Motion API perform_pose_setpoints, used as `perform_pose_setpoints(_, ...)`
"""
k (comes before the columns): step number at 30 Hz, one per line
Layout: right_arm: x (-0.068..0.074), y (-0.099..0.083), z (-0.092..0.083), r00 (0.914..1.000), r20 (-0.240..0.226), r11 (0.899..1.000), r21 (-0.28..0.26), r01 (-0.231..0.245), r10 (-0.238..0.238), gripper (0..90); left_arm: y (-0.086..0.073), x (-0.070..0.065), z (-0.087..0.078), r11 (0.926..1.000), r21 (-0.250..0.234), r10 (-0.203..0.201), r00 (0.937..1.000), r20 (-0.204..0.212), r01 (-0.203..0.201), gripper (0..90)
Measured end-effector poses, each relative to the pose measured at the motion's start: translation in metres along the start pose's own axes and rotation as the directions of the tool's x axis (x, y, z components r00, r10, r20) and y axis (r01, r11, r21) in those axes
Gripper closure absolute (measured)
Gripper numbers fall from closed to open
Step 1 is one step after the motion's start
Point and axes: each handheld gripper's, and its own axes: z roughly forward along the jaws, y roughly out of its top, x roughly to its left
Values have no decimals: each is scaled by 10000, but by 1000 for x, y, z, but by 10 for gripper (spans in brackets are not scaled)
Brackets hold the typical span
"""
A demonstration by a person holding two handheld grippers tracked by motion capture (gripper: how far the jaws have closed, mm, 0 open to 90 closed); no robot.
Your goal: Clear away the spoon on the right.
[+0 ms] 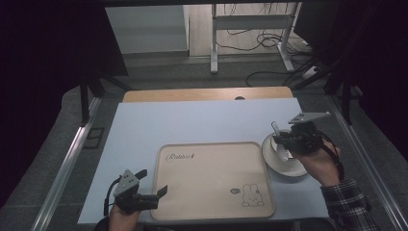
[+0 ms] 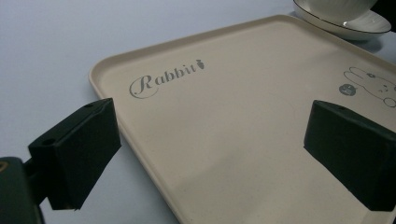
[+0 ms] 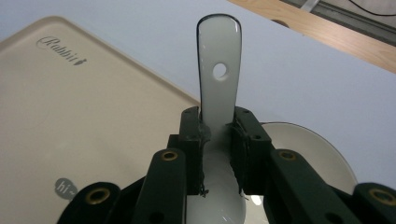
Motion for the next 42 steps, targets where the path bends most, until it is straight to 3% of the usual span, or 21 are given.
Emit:
perform_pose_setpoints(15, 27, -3, 4, 9959, -810, 9988, 261, 420, -397, 756, 0, 0, 0, 10000, -18, 2, 10000, 31, -2, 35)
perform_pose_setpoints(23, 38, -5, 12, 9916, -1152, 9955, 672, 661, -581, 757, 0, 0, 0, 10000, -26, 1, 10000, 39, 0, 35)
perform_pose_setpoints(42, 59, -15, 39, 9797, -1559, 9696, 1890, 1552, -1264, 757, 0, 0, -1, 10000, -27, 9, 10000, 46, -9, 35)
